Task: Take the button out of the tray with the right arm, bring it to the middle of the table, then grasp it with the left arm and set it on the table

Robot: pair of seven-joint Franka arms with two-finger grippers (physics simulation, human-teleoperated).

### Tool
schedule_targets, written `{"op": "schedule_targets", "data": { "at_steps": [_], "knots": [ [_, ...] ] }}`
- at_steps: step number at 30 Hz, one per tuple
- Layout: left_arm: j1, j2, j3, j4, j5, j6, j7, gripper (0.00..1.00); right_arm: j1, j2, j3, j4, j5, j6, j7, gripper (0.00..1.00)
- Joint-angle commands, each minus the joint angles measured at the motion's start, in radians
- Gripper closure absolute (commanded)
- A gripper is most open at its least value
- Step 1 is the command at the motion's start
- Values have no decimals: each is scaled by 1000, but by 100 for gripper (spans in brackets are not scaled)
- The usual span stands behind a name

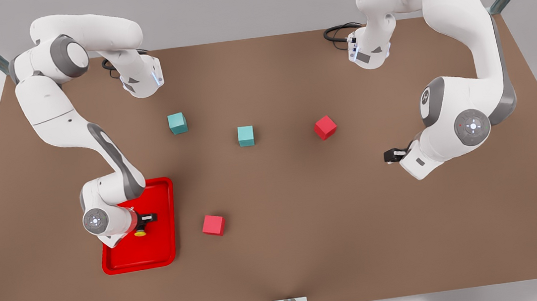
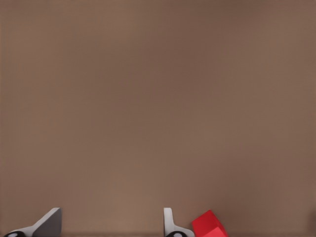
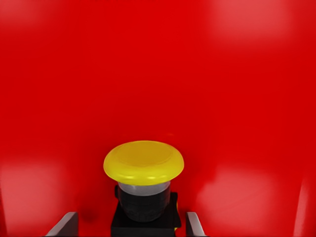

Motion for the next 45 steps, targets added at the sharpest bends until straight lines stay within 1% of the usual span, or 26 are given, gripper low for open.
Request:
{"op": "schedule_targets", "data": {
  "at_steps": [1, 2, 3, 5, 6, 8, 9, 12, 14, 18, 19, 20, 21, 24, 25, 28, 29, 30, 32, 38, 39, 40, 41, 42, 44, 45],
  "knots": [
    [0, -1, 0, 1, 1, 0, -5, 0, -15, -1, 18, 0, -6, 4, 7, 15],
    [0, -1, 0, -1, 1, 0, -5, 0, -21, -1, 21, -2, -14, 5, 7, 18],
    [0, -1, 0, 1, 1, 0, -5, 0, -21, -1, 21, -2, -14, 4, 7, 27],
    [0, -1, 0, 1, 1, 0, -5, 0, -21, -3, 21, -2, -14, 4, 7, 39],
    [0, -1, 0, -1, 1, -1, -5, 0, -22, -3, 24, -2, -14, 4, 8, 50],
    [0, -3, -2, -1, 1, -1, -5, 0, -22, -3, 26, 0, -14, 4, 9, 58],
    [0, -3, -2, 1, 0, -1, -5, 0, -21, -3, 24, 0, -14, 4, 9, 64],
    [0, -3, 0, 1, 1, -1, -5, 0, -22, -12, 29, 0, -13, -4, 7, 66],
    [0, -6, 0, 1, 1, -3, -5, 0, -45, -35, 60, 0, -10, -15, 9, 66],
    [0, -7, 0, 1, 1, -4, -5, 0, -47, -147, 129, 0, 6, -179, 58, 66],
    [0, -9, 0, 1, 1, -6, -5, 0, -10, -179, 129, 12, 76, -206, 59, 66],
    [0, -9, 0, -1, 1, -7, -5, 0, 86, -186, 103, 66, 124, -265, 76, 65],
    [0, -10, 0, -1, 1, -9, -5, 0, 203, -184, 38, 130, 173, -314, 136, 65],
    [0, -12, 0, -1, 1, -11, -5, 0, 663, -163, -331, 265, 474, -337, 242, 64],
    [0, -10, 0, -1, 1, -9, -5, 0, 791, -129, -436, 308, 558, -341, 272, 64],
    [0, -10, 0, -1, 1, -9, -5, 0, 1034, 35, -614, 486, 743, -343, 393, 63],
    [0, -9, 0, -1, 1, -7, -5, 0, 1125, 109, -710, 535, 851, -341, 409, 63],
    [1, -9, 0, -1, 1, -6, -5, 0, 1189, 155, -769, 564, 926, -334, 444, 63],
    [1, -7, 0, -1, 1, -6, -5, 0, 1246, 195, -770, 596, 983, -321, 478, 62],
    [0, -6, 0, -1, 1, -3, -5, 0, 1274, 330, -758, 736, 1057, -289, 479, 60],
    [0, -6, 0, -1, 1, -3, -5, 0, 1274, 354, -761, 758, 1061, -288, 479, 59],
    [0, -6, 0, -1, 1, -3, -5, 0, 1274, 354, -760, 758, 1061, -288, 478, 46],
    [0, -6, 0, -1, 1, -3, -5, 0, 1274, 356, -763, 758, 1061, -288, 478, 44],
    [0, -6, 0, -1, 1, -3, -5, 0, 1272, 362, -767, 758, 1061, -288, 473, 0],
    [0, -4, 0, -1, 1, -1, -5, 0, 1265, 327, -773, 747, 1049, -295, 473, 0],
    [-2, -3, 0, 1, 0, -1, -5, 0, 1265, 252, -777, 732, 1031, -300, 472, 0]
  ]
}}
